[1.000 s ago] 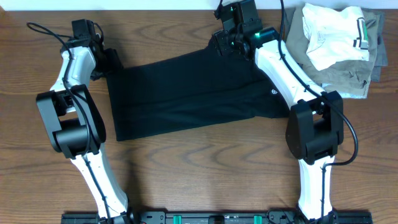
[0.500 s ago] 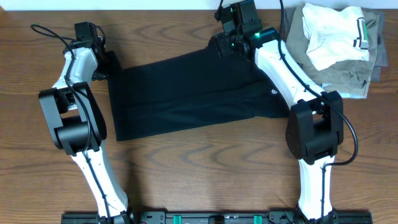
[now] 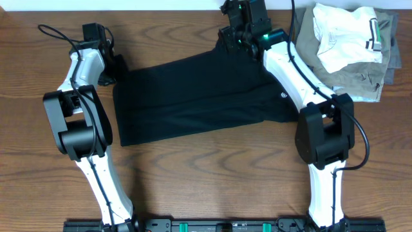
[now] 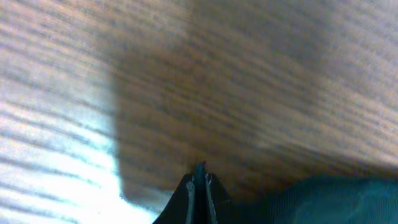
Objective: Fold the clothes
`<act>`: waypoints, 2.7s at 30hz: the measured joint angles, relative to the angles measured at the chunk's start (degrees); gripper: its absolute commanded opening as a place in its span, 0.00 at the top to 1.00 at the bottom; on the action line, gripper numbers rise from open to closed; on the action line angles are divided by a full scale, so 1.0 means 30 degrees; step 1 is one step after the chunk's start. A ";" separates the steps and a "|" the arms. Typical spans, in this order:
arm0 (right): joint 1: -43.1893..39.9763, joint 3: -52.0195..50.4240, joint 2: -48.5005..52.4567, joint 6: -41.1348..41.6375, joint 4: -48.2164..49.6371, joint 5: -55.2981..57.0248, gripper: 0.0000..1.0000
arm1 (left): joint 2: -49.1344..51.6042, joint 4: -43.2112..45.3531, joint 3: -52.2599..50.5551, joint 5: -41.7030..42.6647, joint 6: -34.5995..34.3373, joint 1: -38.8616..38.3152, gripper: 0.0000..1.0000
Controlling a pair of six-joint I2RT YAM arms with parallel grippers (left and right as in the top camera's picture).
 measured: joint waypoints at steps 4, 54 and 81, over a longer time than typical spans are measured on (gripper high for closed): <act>0.0000 0.0007 0.1239 0.0058 0.1239 0.0291 0.43 | -0.0670 -0.0656 0.0000 0.0015 -0.0007 -0.0007 0.94; -0.3228 0.0036 0.5078 0.2703 0.3840 -0.0823 0.95 | -0.1858 -0.1887 0.0000 0.0007 -0.0007 -0.0007 0.94; -0.3024 0.4867 0.3198 0.1938 -0.8663 -0.2076 0.99 | -0.1858 -0.1894 0.0000 0.0007 -0.0007 -0.0007 0.94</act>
